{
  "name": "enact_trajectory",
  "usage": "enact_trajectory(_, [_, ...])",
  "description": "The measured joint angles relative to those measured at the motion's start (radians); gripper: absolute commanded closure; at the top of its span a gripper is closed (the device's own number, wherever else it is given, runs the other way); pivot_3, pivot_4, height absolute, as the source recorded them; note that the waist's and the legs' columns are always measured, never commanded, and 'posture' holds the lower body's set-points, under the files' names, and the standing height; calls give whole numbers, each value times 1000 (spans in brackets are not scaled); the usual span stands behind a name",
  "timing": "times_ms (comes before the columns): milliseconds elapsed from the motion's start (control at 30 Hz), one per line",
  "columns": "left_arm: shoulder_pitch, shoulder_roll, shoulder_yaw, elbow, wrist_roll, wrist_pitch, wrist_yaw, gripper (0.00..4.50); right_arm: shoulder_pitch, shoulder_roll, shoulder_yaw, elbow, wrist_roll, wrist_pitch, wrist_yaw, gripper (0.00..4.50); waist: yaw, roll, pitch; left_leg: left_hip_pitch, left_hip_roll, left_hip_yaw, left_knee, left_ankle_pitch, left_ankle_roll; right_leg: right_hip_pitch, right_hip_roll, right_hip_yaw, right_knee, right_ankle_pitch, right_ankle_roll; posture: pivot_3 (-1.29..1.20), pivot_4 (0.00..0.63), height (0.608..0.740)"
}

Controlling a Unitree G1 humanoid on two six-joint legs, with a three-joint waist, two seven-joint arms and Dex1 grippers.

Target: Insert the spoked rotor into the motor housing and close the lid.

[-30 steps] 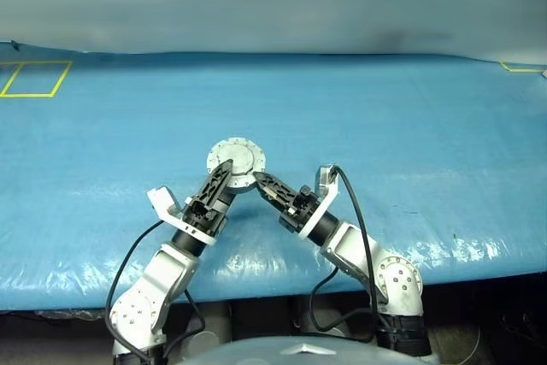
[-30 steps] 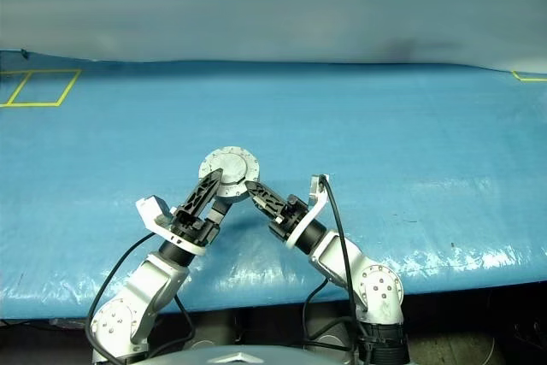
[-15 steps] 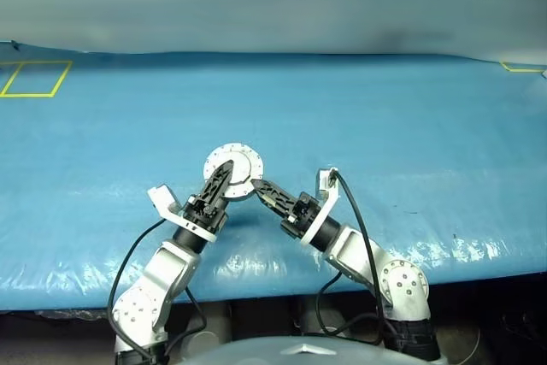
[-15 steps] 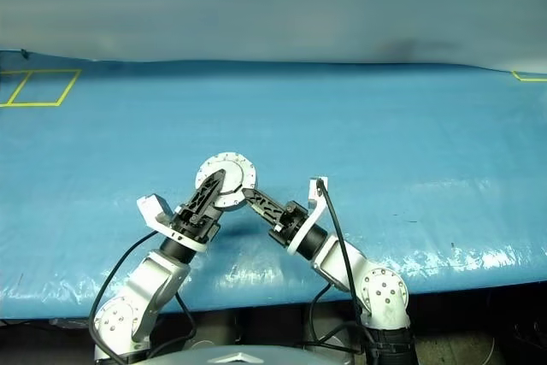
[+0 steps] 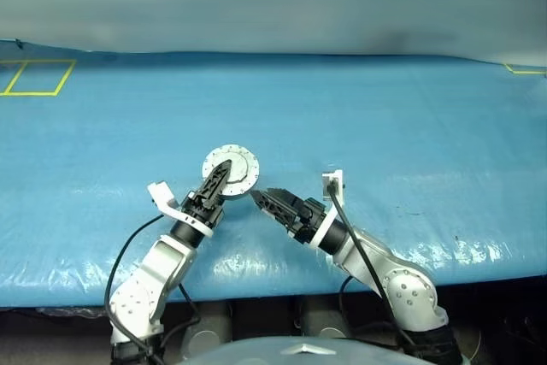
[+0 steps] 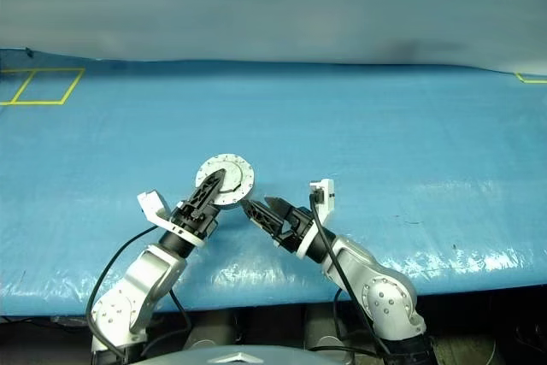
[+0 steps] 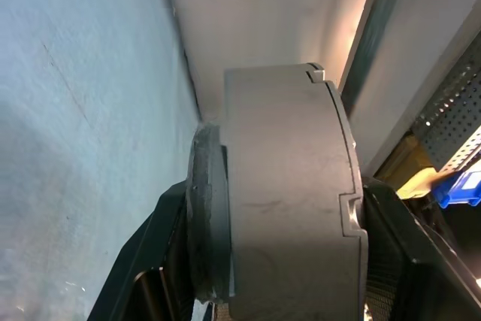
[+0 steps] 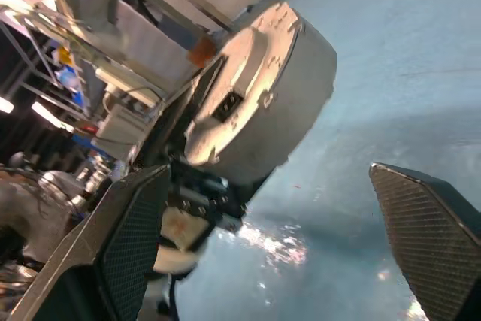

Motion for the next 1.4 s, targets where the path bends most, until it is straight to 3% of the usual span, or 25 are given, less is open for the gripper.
enact_trajectory(67, [-105, 28, 22, 90, 29, -14, 28, 2022, 4, -104, 101, 4, -275, -152, 24, 0, 3, -1, 0, 0, -1, 0, 3, 0, 0, 1, 0, 0, 0, 1, 1, 0, 150, 740])
enact_trajectory(133, [-178, 47, 54, 164, 55, -29, 42, 2022, 18, -154, 160, 19, -454, -259, 45, 0, 2, -1, 0, 0, -1, 0, 3, 0, 0, 1, 0, 1, 0, 1, 2, 0, 150, 740])
enact_trajectory(333, [-378, 77, 81, 399, 211, -65, 33, 2022, 83, -107, 175, 114, -679, -495, 34, 0, 9, -4, 1, 0, -1, 0, 4, 0, 0, 2, 0, 1, -1, 2, 3, 0, 150, 740])
enact_trajectory(667, [-826, 113, 128, 985, 551, -273, -100, 2022, 118, -45, 132, 166, -745, -561, 33, 0, 11, -10, 5, -2, -2, -2, 8, 0, 0, 3, 0, 0, -1, 4, 6, 0, 150, 740])
enact_trajectory(900, [-1009, 123, 157, 1309, 724, -388, -137, 2022, 135, -22, 128, 177, -800, -597, 32, 0, 3, -10, 5, -2, -2, -1, 6, -1, 1, 3, 0, 0, -2, 7, 11, 0, 150, 740])
enact_trajectory(933, [-1018, 123, 166, 1341, 741, -394, -143, 1672, 141, -20, 127, 179, -807, -598, 31, 0, 3, -10, 5, -1, -2, -1, 5, -1, 1, 2, 0, 0, -2, 7, 11, 0, 150, 740])
enact_trajectory(1100, [-1045, 142, 186, 1387, 809, -402, -158, 110, 162, -9, 124, 186, -821, -598, 24, 0, 3, -10, 5, -1, -2, -2, 6, -1, 1, 3, 0, 0, 0, 7, 11, 0, 150, 740])
enact_trajectory(1267, [-1031, 160, 211, 1377, 829, -363, -175, 15, 159, 10, 126, 189, -831, -597, 22, 0, -2, -10, 5, 1, -2, -1, 8, -1, 1, 5, 0, 0, 1, 7, 11, 0, 150, 740])
enact_trajectory(1400, [-945, 195, 210, 1250, 842, -263, -206, 15, 146, 16, 128, 196, -832, -584, 38, 0, -15, -10, 5, 6, -1, 0, 7, -1, 1, 8, 0, 2, 2, 7, 11, 0, 150, 740])
